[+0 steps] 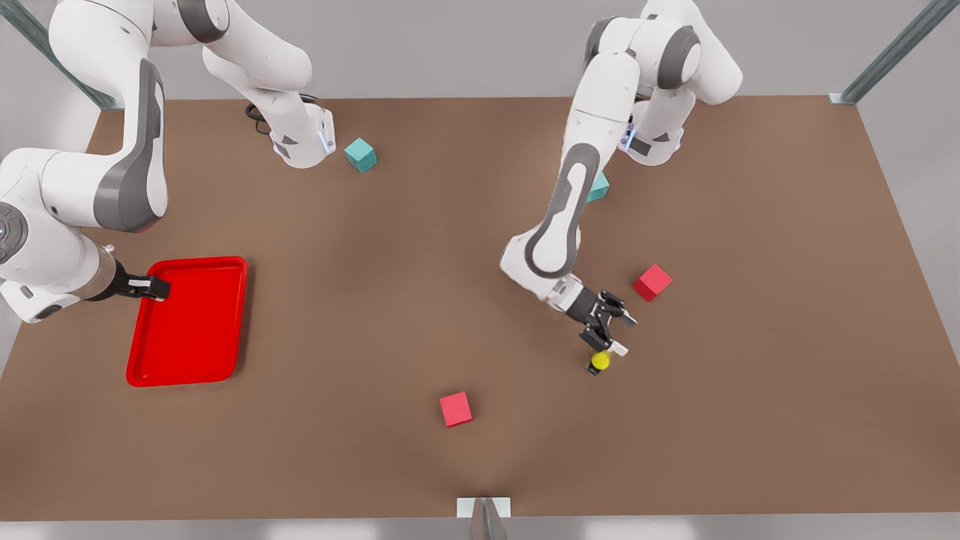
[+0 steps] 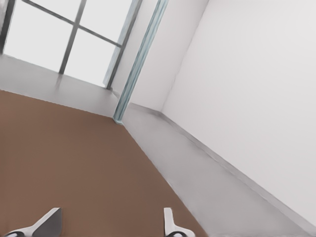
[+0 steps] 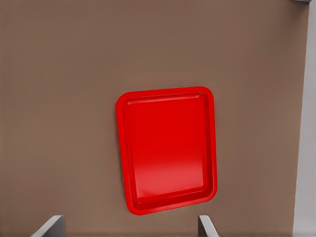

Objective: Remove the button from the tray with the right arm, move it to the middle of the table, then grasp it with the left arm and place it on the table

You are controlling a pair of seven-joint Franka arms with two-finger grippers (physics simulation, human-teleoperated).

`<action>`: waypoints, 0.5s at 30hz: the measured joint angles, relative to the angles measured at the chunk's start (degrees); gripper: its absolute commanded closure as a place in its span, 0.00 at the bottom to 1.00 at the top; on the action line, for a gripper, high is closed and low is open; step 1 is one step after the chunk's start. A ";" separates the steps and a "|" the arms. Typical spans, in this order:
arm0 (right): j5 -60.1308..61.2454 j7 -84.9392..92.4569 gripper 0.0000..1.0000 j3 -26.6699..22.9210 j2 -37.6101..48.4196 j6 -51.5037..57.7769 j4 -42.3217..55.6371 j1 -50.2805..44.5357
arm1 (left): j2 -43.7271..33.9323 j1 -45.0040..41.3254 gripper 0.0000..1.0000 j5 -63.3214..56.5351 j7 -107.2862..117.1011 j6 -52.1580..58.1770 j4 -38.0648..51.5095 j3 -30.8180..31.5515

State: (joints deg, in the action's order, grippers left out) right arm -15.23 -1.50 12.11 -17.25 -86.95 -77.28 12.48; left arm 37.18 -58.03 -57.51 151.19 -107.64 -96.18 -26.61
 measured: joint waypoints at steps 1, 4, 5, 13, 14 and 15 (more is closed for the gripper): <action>0.00 0.00 0.00 0.00 -0.01 0.00 0.00 0.00 | -2.50 4.03 0.00 14.05 -7.79 0.78 5.27 -1.23; 0.00 0.00 0.00 -0.01 -0.04 0.00 0.00 0.00 | -5.46 18.42 0.00 44.82 -32.36 12.98 25.71 -2.56; 0.00 0.00 0.00 0.00 -0.04 0.00 0.00 0.00 | -8.98 24.29 0.00 50.21 -39.88 17.24 29.33 0.15; 0.12 0.04 0.00 0.10 0.01 0.00 0.13 -0.22 | -26.26 43.76 0.00 53.51 -84.82 25.18 18.28 23.85; 0.16 0.06 0.00 0.17 0.03 -0.01 0.28 -0.88 | -26.60 43.92 0.00 53.67 -89.14 25.24 17.96 23.93; 0.17 0.08 0.00 0.19 0.05 -0.04 0.38 -2.00 | -27.12 44.12 0.00 53.99 -93.23 25.31 17.60 23.97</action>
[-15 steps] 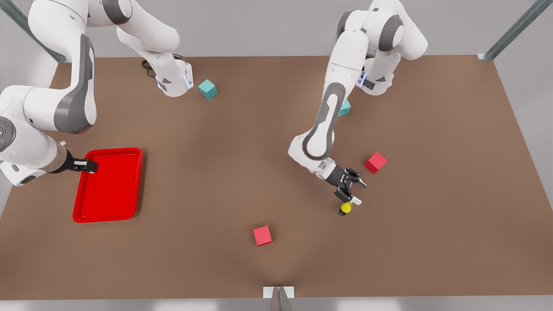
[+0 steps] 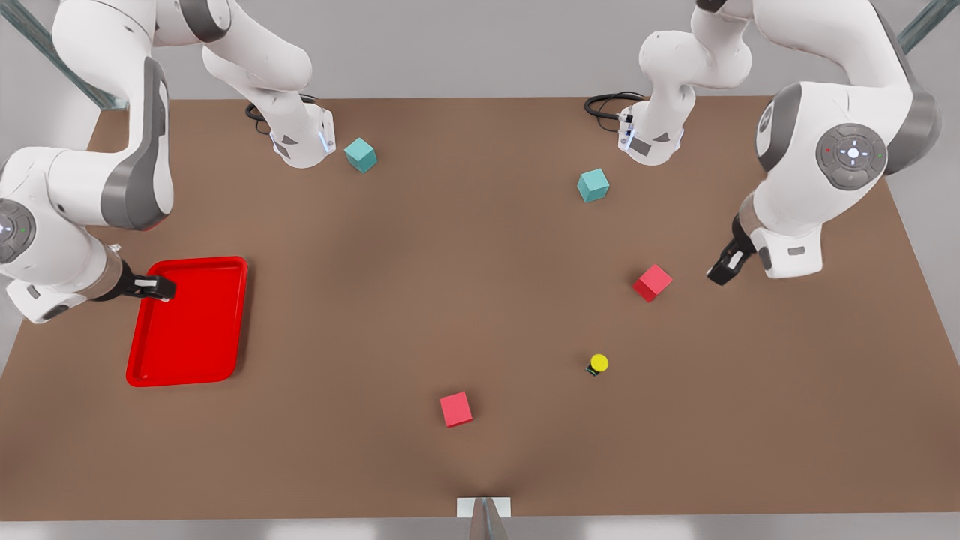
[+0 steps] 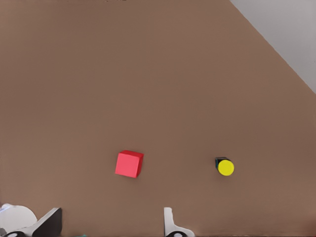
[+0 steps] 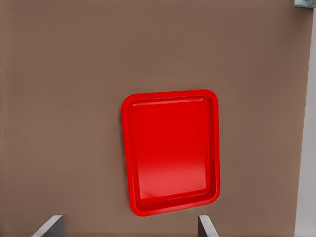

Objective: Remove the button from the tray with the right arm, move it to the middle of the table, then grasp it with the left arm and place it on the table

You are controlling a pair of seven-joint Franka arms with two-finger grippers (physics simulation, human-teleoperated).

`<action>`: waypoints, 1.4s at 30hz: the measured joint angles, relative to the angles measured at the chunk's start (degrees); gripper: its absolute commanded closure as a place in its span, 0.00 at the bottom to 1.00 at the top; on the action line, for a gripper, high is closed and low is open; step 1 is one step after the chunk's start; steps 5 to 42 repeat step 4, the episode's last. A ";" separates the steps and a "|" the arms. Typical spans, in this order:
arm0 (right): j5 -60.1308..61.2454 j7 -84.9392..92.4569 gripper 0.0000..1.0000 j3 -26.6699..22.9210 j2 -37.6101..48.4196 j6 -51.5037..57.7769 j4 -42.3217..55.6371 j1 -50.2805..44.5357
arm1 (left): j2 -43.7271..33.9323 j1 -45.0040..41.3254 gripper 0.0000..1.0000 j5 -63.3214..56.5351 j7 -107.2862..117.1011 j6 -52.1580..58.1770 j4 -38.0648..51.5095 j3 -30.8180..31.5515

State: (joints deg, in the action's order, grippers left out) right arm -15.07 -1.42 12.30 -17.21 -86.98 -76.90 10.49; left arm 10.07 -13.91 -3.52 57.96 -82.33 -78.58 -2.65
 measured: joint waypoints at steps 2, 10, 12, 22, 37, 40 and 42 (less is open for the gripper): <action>0.12 0.16 0.00 0.07 0.04 -0.06 0.18 -1.75 | -1.66 0.17 0.00 0.76 -7.54 0.14 -1.12 0.02; 0.64 0.35 0.00 0.08 0.07 -0.18 0.29 -3.72 | -2.82 0.07 0.00 1.20 -14.28 0.26 -2.02 0.02; 0.64 0.35 0.00 0.08 0.07 -0.18 0.29 -3.72 | -2.82 0.07 0.00 1.20 -14.28 0.26 -2.02 0.02; 0.64 0.35 0.00 0.08 0.07 -0.18 0.29 -3.72 | -2.82 0.07 0.00 1.20 -14.28 0.26 -2.02 0.02; 0.64 0.35 0.00 0.08 0.07 -0.18 0.29 -3.72 | -2.82 0.07 0.00 1.20 -14.28 0.26 -2.02 0.02; 0.64 0.35 0.00 0.08 0.07 -0.18 0.29 -3.72 | -2.82 0.07 0.00 1.20 -14.28 0.26 -2.02 0.02; 0.64 0.35 0.00 0.08 0.07 -0.18 0.29 -3.72 | -2.82 0.07 0.00 1.20 -14.28 0.26 -2.02 0.02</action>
